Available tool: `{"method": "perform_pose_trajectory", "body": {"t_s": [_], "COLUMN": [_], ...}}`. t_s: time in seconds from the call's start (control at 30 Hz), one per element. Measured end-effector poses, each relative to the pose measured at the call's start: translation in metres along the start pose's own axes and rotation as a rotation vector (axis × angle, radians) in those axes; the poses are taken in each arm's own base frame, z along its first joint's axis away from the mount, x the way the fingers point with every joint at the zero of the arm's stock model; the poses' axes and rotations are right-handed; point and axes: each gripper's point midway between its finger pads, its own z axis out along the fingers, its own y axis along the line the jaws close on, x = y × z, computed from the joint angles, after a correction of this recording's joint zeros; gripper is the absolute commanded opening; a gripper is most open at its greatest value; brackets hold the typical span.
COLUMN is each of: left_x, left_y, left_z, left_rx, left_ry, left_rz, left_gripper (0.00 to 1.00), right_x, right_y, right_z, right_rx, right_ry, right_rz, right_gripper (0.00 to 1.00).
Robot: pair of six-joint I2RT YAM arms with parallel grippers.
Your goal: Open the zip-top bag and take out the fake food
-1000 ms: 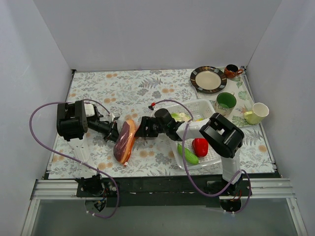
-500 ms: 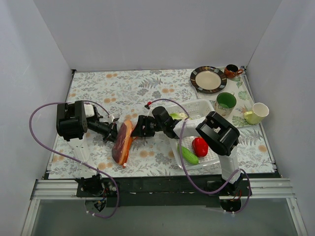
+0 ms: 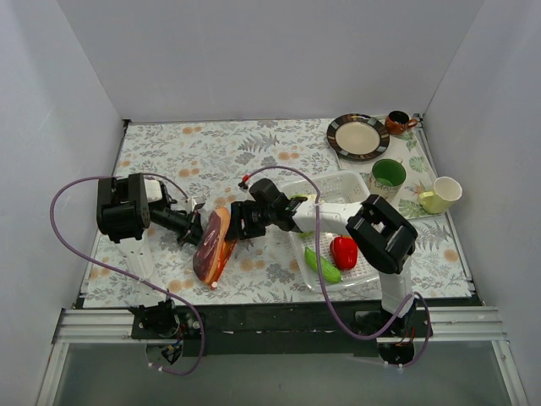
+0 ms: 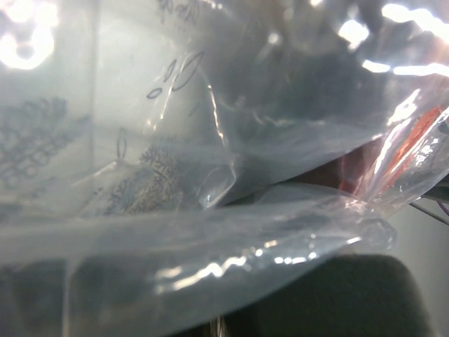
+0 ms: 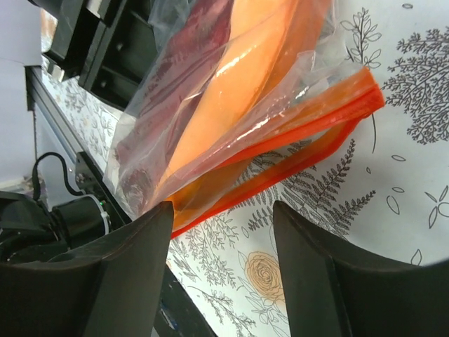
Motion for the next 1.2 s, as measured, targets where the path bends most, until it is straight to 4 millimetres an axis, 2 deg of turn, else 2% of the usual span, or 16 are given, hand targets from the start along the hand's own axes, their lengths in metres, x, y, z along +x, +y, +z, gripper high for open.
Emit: {"method": "perform_pose_trajectory", "body": {"t_s": [0.13,0.27,0.5,0.53,0.57,0.63,0.67,0.73,0.77,0.83,0.97,1.1,1.2], "left_x": [0.000,0.000,0.000,0.000,0.000,0.000,0.001,0.001,0.001,0.001,0.002,0.001,-0.001], "left_y": [0.000,0.000,0.000,0.000,0.000,-0.001,0.000,0.000,0.000,0.000,-0.001,-0.002,-0.004], "left_z": [0.000,0.000,0.000,0.000,0.000,0.000,0.000,0.000,0.000,0.000,0.001,0.003,0.005], "left_rx": [-0.001,-0.001,-0.002,-0.003,-0.002,-0.003,-0.003,-0.003,-0.003,-0.003,-0.006,-0.009,-0.006], "left_ry": [0.000,0.001,0.002,0.002,0.002,0.003,0.003,0.003,0.003,0.003,0.011,0.022,0.026], "left_rz": [0.000,-0.001,-0.001,0.000,-0.001,0.000,0.000,0.000,0.000,0.001,0.002,0.008,0.011], "left_gripper": [0.00,0.00,0.00,0.00,0.00,0.00,0.00,0.00,0.00,0.00,0.00,0.00,0.00], "right_x": [0.005,0.007,0.000,0.000,0.001,0.000,-0.001,-0.003,-0.005,-0.006,-0.003,0.001,0.015], "right_y": [0.000,0.003,0.011,0.011,0.011,0.014,0.017,0.021,0.025,0.027,0.023,0.029,0.021], "right_z": [-0.001,0.003,0.032,0.035,0.037,0.040,0.040,0.040,0.039,0.037,0.015,-0.026,-0.055], "right_rx": [0.005,-0.017,-0.104,-0.110,-0.116,-0.142,-0.157,-0.178,-0.191,-0.194,-0.121,-0.047,0.028], "right_ry": [0.025,0.045,0.055,0.055,0.056,0.054,0.050,0.042,0.040,0.033,-0.001,-0.045,-0.055], "right_rz": [-0.009,-0.005,0.029,0.036,0.048,0.062,0.073,0.077,0.086,0.074,0.016,-0.059,-0.088], "right_gripper": [0.75,0.77,0.75,0.72,0.61,0.47,0.28,0.09,0.02,0.01,0.01,0.01,0.01]}}
